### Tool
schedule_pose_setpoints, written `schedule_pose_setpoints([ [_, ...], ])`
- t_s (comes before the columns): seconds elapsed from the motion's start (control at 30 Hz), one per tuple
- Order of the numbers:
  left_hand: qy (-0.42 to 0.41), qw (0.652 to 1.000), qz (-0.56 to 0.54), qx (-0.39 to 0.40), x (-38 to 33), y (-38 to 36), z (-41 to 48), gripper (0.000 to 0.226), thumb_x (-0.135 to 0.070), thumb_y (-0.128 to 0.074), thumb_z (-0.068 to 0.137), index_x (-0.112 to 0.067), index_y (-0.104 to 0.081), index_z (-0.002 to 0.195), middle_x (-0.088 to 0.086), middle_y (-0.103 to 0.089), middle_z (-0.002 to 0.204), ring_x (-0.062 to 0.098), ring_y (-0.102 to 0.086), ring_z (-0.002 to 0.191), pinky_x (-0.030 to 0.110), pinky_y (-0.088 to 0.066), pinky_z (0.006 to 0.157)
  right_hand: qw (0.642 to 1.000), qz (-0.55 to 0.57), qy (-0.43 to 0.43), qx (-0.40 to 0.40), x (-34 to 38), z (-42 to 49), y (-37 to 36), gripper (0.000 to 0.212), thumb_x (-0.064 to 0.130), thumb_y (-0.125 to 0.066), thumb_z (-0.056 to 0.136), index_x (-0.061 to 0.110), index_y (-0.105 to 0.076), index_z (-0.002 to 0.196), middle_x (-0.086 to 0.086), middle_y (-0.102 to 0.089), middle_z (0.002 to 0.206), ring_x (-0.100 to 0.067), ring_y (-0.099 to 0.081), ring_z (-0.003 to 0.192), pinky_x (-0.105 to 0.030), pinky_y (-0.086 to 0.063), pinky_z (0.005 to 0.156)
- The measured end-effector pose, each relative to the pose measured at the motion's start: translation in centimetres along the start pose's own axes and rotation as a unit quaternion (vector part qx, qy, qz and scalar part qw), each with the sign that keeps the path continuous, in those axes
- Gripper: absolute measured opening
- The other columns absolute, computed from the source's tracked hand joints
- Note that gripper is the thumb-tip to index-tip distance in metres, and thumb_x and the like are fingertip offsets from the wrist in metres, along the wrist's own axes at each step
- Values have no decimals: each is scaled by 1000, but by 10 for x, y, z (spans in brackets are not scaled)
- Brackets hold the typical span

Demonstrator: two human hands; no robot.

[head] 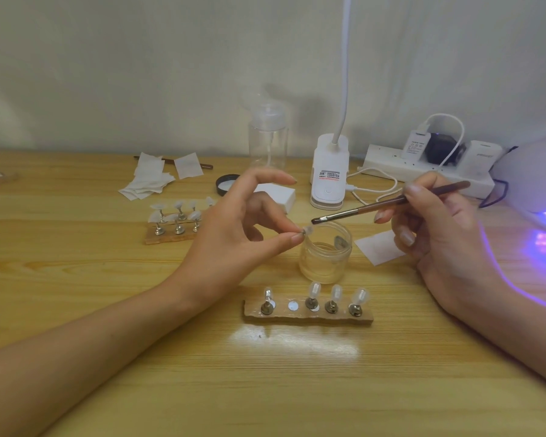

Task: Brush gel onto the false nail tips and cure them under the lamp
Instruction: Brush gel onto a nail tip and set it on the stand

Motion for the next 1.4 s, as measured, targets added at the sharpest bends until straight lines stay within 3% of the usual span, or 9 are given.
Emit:
schedule_pose_setpoints([
  [0.13, 6, 1000, -9, 5, 2, 0, 0, 52, -6, -79, 85, -25, -54, 127, -6, -71, 78, 11, -72, 84, 25, -50, 60, 999, -22, 18, 37, 3, -2, -8, 21, 34, -61, 91, 26, -50, 76, -8, -71, 73, -12, -42, 47, -26, -21, 45],
  [0.27, 8, 1000, -20, 10, 3, 0, 0, 53, -6, -79, 84, -25, -55, 127, -5, -71, 78, 15, -73, 87, 21, -51, 62, 1000, -28, 3, 0, 0, -1, -1, 19, 31, -58, 89, 29, -52, 72, -9, -69, 70, -11, -41, 45, -28, -17, 44],
  [0.43, 13, 999, -28, 15, 3, 0, 0, 54, -10, -80, 83, -26, -55, 128, -5, -72, 78, 18, -74, 90, 28, -58, 71, 1000, -6, 26, 7, 4, -1, -1, 20, 31, -57, 91, 30, -51, 72, -9, -70, 70, -11, -42, 46, -25, -23, 45],
  [0.63, 25, 999, -35, 15, 0, -2, 0, 56, -24, -79, 75, -28, -56, 126, -5, -71, 76, 18, -74, 90, 46, -57, 81, 998, -30, 44, 36, 7, -3, -8, 22, 31, -58, 94, 31, -53, 73, -9, -71, 72, -11, -43, 46, -14, -30, 41],
  [0.97, 28, 999, -36, 15, 1, -1, 0, 57, -25, -80, 73, -26, -56, 126, -4, -71, 77, 16, -75, 90, 43, -59, 84, 998, -52, 42, 7, 7, -4, -3, 22, 26, -55, 97, 28, -51, 75, -7, -70, 69, -10, -42, 46, -15, -29, 41],
  [1.13, 31, 999, -39, 15, 2, -1, 0, 58, -24, -80, 73, -25, -56, 126, -4, -71, 76, 17, -75, 90, 44, -59, 85, 998, -21, 63, 3, 12, -4, -3, 23, 27, -52, 95, 32, -52, 72, -7, -70, 70, -12, -40, 45, -30, -19, 47],
  [1.3, 30, 999, -40, 16, 1, -2, 0, 59, -22, -80, 73, -25, -55, 127, -3, -71, 76, 13, -75, 89, 39, -59, 89, 996, -35, 67, 38, 12, -5, -10, 19, 37, -59, 91, 33, -54, 73, -8, -72, 72, -10, -43, 44, -13, -28, 41],
  [1.4, 33, 998, -42, 15, 1, -2, 0, 60, -22, -80, 72, -24, -55, 127, -4, -70, 75, 14, -75, 90, 40, -59, 89, 997, -43, 61, 31, 11, -5, -9, 19, 37, -60, 90, 31, -53, 74, -10, -71, 72, -10, -42, 44, -12, -29, 40],
])
Point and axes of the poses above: each hand's wrist, its own z-axis towards the middle knuckle, its own y-axis out of the back of the hand, x = y × z, the point moved 7 cm from there along z, towards the middle knuckle
